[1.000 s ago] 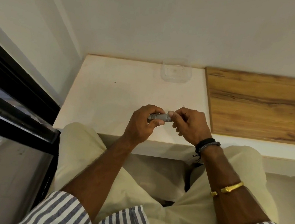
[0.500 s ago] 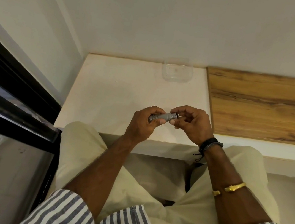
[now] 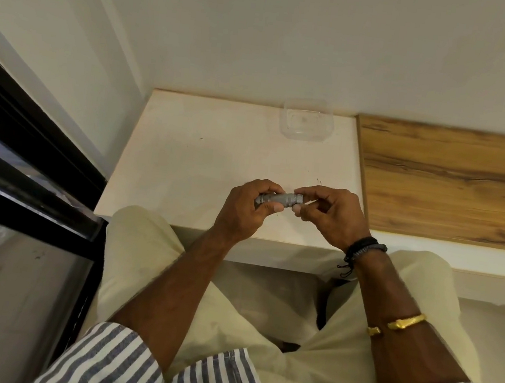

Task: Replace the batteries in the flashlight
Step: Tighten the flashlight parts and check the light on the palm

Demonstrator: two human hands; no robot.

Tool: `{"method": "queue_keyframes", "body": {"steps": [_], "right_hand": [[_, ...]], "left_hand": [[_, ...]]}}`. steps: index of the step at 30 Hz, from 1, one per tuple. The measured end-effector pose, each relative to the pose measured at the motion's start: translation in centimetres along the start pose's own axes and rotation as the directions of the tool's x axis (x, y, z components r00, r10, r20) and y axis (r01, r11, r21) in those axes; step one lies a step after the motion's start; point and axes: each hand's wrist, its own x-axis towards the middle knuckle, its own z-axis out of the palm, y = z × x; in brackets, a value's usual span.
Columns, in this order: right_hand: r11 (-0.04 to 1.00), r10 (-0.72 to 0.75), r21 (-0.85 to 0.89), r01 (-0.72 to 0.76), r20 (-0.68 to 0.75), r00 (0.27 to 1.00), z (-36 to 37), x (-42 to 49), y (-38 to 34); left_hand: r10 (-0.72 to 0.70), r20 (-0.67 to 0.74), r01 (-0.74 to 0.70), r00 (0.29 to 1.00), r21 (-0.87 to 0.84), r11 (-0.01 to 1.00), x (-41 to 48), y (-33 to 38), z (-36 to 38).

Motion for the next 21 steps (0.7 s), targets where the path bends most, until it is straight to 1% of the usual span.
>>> {"method": "queue_keyframes", "body": {"steps": [3, 7, 10, 12, 15, 18, 21], "right_hand": [[1.0, -0.001, -0.019, 0.002, 0.028, 1.0, 0.2, 0.0, 0.0], [0.987, -0.117, -0.114, 0.114, -0.017, 0.993, 0.3, 0.2, 0.1], [0.976, -0.184, -0.125, 0.179, -0.026, 0.983, 0.2, 0.3, 0.1], [0.984, -0.151, -0.103, 0.148, -0.025, 0.988, 0.1, 0.3, 0.2], [0.998, -0.041, -0.051, 0.042, 0.003, 0.999, 0.3, 0.2, 0.0], [0.996, 0.006, -0.089, -0.006, 0.004, 1.0, 0.8, 0.0, -0.8], [0.989, 0.068, -0.129, -0.071, -0.029, 0.997, 1.3, 0.0, -1.6]], "left_hand": [[0.027, 0.003, -0.028, 1.0, 0.024, 0.999, 0.0, -0.1, 0.0], [0.002, 0.003, -0.002, 1.0, -0.009, 1.0, 0.0, -0.3, -0.1], [0.006, 0.008, -0.006, 1.0, -0.014, 1.0, 0.0, -0.3, -0.1], [0.019, 0.005, -0.019, 1.0, -0.01, 1.0, 0.0, -0.2, -0.2], [0.046, -0.01, -0.046, 0.999, 0.008, 0.999, -0.1, -0.1, -0.3], [0.076, -0.034, -0.074, 0.997, 0.043, 0.996, -0.1, 0.2, -0.4], [0.089, -0.041, -0.087, 0.995, 0.045, 0.995, -0.1, 0.3, -0.5]]}}
